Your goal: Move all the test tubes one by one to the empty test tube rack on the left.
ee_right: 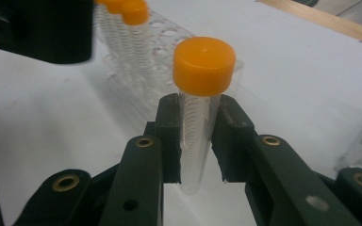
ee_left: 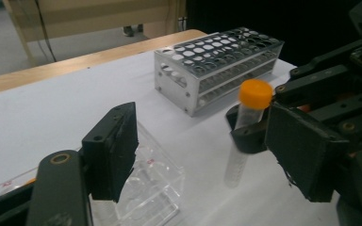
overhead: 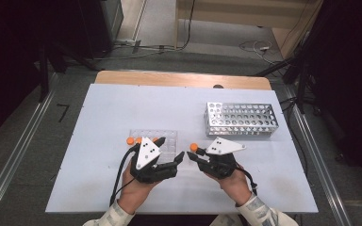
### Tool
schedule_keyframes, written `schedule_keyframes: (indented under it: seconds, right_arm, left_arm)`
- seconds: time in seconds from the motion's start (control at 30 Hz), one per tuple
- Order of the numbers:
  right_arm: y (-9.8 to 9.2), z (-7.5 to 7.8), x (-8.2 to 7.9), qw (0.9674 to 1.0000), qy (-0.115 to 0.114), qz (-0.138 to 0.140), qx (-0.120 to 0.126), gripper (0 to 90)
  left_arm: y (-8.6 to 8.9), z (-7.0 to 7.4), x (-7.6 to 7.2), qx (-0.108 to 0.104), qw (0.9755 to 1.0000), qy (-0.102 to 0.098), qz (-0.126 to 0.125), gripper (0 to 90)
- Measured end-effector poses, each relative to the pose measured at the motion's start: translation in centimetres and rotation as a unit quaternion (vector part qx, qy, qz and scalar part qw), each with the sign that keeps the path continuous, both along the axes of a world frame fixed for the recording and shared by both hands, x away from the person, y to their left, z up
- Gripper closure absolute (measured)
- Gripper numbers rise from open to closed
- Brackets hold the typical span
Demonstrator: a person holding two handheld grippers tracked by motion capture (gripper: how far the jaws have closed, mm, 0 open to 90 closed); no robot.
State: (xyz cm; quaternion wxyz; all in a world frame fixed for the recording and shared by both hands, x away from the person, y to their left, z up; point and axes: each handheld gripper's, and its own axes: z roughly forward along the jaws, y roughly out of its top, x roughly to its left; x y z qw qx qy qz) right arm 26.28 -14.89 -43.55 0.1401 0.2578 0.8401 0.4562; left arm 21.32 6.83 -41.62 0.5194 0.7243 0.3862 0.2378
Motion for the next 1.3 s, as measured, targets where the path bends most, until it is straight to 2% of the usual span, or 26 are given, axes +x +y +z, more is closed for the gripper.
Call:
schedule_keyframes:
  seconds: [0.17,0.33,0.67,0.97,1.1,1.23,1.3]
  right_arm:
    - [1.5,-0.2,-0.8,0.9997,-0.003,0.025,-0.001,71.4]
    - [2.3,-0.1,-1.2,0.9994,-0.004,0.034,0.002,71.4]
    - [2.7,0.0,-1.4,0.9992,-0.002,0.04,0.006,71.4]
    - [2.7,0.0,-1.4,0.9992,-0.002,0.04,0.008,71.0]
    - [2.7,0.0,-1.4,0.999,0.001,0.043,0.012,61.1]
    - [2.6,-0.1,-1.3,0.9994,0.003,0.035,0.003,39.3]
    - [2.4,-0.2,-1.2,0.9997,0.005,0.026,0.002,33.0]
  left_arm:
    - [-0.5,-0.1,-0.2,0.002,0.9998,0.004,-0.019,38.9]
    - [-0.8,-0.4,-0.2,0.006,0.9995,0.009,-0.031,47.7]
    - [-0.8,-0.6,-0.2,0.007,0.9995,0.005,-0.031,67.9]
    - [-0.8,-0.6,-0.2,0.004,0.9994,0.007,-0.033,69.8]
    - [-0.7,-0.5,-0.2,-0.001,0.9994,0.009,-0.033,69.9]
    - [-0.5,-0.4,-0.1,-0.005,0.9995,0.008,-0.029,69.9]
    - [-0.3,-0.3,-0.1,-0.009,0.9995,0.008,-0.028,70.0]
